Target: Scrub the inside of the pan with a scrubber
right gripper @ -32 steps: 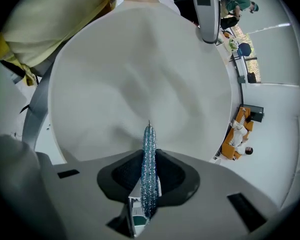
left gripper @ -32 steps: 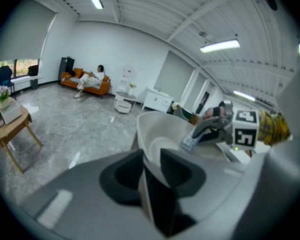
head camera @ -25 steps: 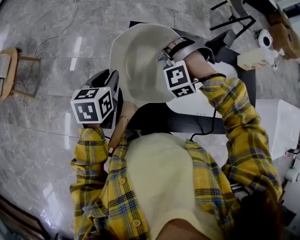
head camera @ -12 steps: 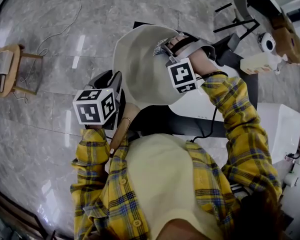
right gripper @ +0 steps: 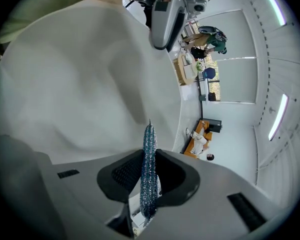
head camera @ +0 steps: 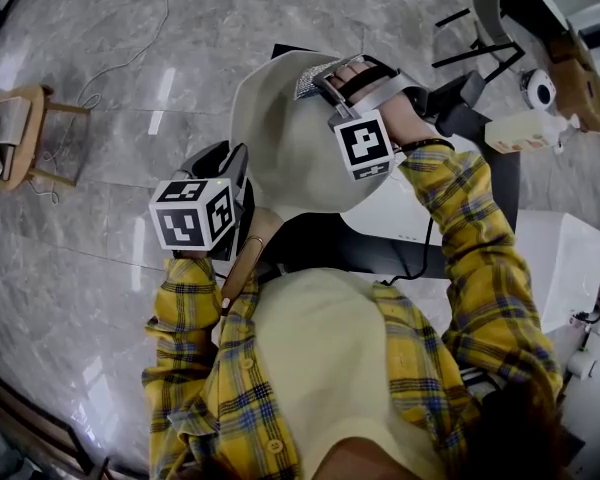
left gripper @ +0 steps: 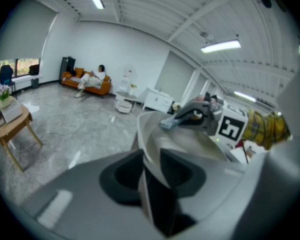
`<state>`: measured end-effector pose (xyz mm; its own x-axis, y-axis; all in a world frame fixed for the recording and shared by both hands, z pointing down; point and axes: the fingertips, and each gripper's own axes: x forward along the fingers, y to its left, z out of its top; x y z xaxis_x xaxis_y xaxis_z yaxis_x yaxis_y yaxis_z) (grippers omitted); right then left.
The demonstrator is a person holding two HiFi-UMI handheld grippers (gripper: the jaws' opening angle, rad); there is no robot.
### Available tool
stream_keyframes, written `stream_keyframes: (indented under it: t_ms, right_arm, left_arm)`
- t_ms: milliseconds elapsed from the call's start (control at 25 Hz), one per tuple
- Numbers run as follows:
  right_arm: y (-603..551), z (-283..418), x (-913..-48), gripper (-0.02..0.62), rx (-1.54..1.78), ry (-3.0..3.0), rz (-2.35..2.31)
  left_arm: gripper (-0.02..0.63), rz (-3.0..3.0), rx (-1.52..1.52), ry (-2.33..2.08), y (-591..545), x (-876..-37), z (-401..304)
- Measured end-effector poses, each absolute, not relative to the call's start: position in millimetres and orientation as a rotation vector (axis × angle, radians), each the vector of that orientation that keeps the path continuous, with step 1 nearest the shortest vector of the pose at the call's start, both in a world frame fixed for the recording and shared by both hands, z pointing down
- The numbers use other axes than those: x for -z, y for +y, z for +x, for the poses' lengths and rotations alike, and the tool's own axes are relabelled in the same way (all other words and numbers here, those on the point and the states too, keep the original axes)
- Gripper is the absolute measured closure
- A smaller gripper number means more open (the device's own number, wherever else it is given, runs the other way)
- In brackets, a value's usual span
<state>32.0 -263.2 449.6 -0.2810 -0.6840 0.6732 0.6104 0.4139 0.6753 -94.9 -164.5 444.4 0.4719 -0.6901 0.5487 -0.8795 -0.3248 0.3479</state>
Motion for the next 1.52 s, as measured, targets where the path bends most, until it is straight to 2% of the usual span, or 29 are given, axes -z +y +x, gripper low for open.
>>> stream_keyframes:
  t_ms: [440, 1080, 1520]
  right_arm:
    - [-255, 9, -433, 0.515, 1.249, -1.537, 0.168]
    - [-264, 20, -415, 0.515, 0.729, -1.956, 0.685]
    - [-270, 27, -443, 0.515, 0.639, -1.896, 0.771]
  left_arm:
    - [0.495, 2.110, -0.406, -1.302, -164, -445, -95]
    - [0.497, 2.105, -0.398, -1.309, -165, -444, -95]
    - [0.497, 2.106, -0.399, -1.312, -165, -445, -95]
